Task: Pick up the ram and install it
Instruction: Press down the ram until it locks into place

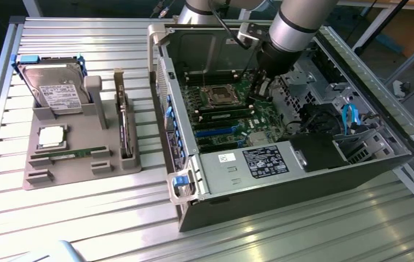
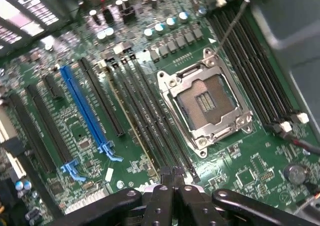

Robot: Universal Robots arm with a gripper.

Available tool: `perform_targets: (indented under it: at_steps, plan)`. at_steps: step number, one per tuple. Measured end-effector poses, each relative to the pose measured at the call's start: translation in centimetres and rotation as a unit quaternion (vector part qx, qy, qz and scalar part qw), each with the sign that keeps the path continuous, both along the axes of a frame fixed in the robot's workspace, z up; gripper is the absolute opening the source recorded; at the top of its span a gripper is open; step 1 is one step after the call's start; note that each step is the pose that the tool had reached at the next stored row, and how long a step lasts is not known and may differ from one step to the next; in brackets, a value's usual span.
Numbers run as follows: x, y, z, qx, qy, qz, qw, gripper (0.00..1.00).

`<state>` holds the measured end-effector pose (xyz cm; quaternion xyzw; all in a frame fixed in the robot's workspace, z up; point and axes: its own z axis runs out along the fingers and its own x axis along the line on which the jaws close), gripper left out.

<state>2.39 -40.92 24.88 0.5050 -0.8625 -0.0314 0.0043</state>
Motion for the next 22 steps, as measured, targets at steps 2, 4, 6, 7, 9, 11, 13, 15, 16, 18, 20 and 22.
perform_targets:
  at_steps: [2, 4, 6, 7, 9, 11, 13, 15, 16, 18, 20, 22]
  plan:
    - [0.0, 0.0, -0.05, 0.0, 0.0, -0.018, 0.9998, 0.1]
    - [0.0, 0.0, -0.1, 0.0, 0.0, -0.037, 0.9993, 0.1]
    - [0.0, 0.0, -0.16, 0.0, 0.0, -0.058, 0.9983, 0.1]
    - [0.0, 0.0, -0.17, 0.0, 0.0, -0.065, 0.9979, 0.1]
    - [0.0, 0.0, -0.21, 0.0, 0.0, -0.084, 0.9965, 0.1]
    - [0.0, 0.0, -0.25, -0.0001, 0.0, -0.104, 0.9945, 0.1]
    - [0.0, 0.0, -0.3, 0.0, 0.0, -0.126, 0.992, 0.1]
    - [0.0, 0.0, -0.34, 0.0, 0.0, -0.145, 0.9894, 0.1]
    - [0.0, 0.0, -0.38, 0.0, 0.0, -0.165, 0.9863, 0.1]
    - [0.0, 0.0, -0.44, 0.0, 0.0, -0.194, 0.981, 0.1]
    - [0.0, 0.0, -0.45, 0.0001, 0.0, -0.214, 0.9768, 0.1]
    - [0.0, 0.0, -0.45, 0.0, 0.0, -0.235, 0.9721, 0.1]
